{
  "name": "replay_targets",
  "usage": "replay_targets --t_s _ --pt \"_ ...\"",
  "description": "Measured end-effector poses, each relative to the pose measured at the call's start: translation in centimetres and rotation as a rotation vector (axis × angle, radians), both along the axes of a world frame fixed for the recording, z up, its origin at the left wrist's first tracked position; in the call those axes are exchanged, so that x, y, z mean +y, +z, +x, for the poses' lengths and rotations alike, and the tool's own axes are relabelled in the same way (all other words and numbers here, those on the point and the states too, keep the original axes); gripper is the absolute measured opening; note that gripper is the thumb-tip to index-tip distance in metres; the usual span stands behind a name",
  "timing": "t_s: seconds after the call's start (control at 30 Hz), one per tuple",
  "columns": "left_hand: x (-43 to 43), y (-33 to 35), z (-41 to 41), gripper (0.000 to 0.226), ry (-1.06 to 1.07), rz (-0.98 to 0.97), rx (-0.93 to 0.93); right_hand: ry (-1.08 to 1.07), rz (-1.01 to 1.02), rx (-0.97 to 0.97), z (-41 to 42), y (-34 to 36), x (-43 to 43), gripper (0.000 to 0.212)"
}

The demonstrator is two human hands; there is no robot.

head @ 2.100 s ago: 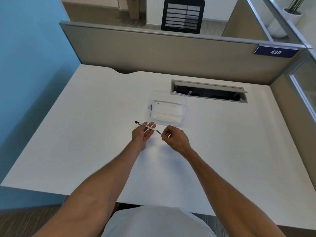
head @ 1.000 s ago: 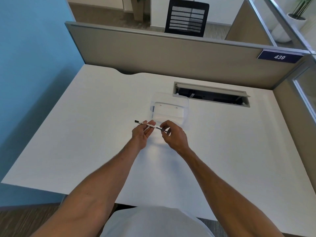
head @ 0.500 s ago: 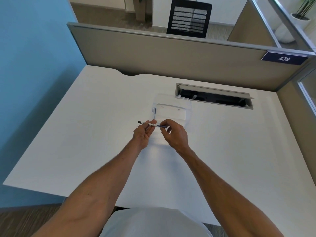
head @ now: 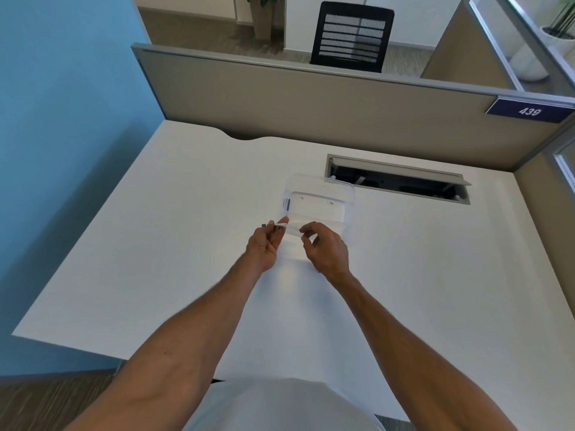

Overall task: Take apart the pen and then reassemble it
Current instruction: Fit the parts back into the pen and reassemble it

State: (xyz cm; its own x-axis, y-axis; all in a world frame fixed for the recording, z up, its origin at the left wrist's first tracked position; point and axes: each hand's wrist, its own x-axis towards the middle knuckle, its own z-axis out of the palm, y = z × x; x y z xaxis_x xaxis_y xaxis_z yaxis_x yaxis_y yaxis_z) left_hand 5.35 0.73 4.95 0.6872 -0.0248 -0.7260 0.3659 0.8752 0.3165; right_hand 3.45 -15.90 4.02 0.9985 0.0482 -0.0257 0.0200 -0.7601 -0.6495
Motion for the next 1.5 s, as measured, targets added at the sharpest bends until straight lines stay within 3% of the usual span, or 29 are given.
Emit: replay_targets --t_s 0.23,0.37,0.5,0.63,0.8,0.97,1.23,1.5 --pt "0.2 -0.5 0.2 0.010 -0.048 0.059 0.006 -0.090 0.003 0.056 -0.2 -0.7 -0.9 0.019" --pt "0.1 -1.0 -0.1 0.035 -0.068 0.122 0.006 -0.178 -0.034 0.116 -0.9 -1.8 -2.2 0.020" --pt "0.0 -0.9 -0.3 0.037 -0.090 0.174 -0.006 -0.243 -0.113 0.215 -1.6 -2.8 -3.2 0.024" --pt "-0.1 -1.0 -0.4 0.023 -0.134 0.187 -0.007 -0.216 -0.199 0.304 -2.0 -3.2 -3.5 0.023" --pt "-0.4 -1.5 -0.2 0.043 -0.151 0.220 0.008 -0.092 -0.240 0.331 -2.5 -3.8 -3.5 0.022" --pt "-0.6 -2.4 0.0 0.045 -0.178 0.267 0.029 -0.069 -0.301 0.331 -2.3 -4.1 -3.1 0.019" --pt "-0.3 -3.0 0.0 0.045 -0.179 0.324 0.060 -0.104 -0.257 0.350 -2.0 -3.8 -3.0 0.015" --pt "-0.4 -3.1 -0.2 0.045 -0.160 0.311 0.041 -0.021 -0.052 0.248 -1.9 -2.9 -2.7 0.014"
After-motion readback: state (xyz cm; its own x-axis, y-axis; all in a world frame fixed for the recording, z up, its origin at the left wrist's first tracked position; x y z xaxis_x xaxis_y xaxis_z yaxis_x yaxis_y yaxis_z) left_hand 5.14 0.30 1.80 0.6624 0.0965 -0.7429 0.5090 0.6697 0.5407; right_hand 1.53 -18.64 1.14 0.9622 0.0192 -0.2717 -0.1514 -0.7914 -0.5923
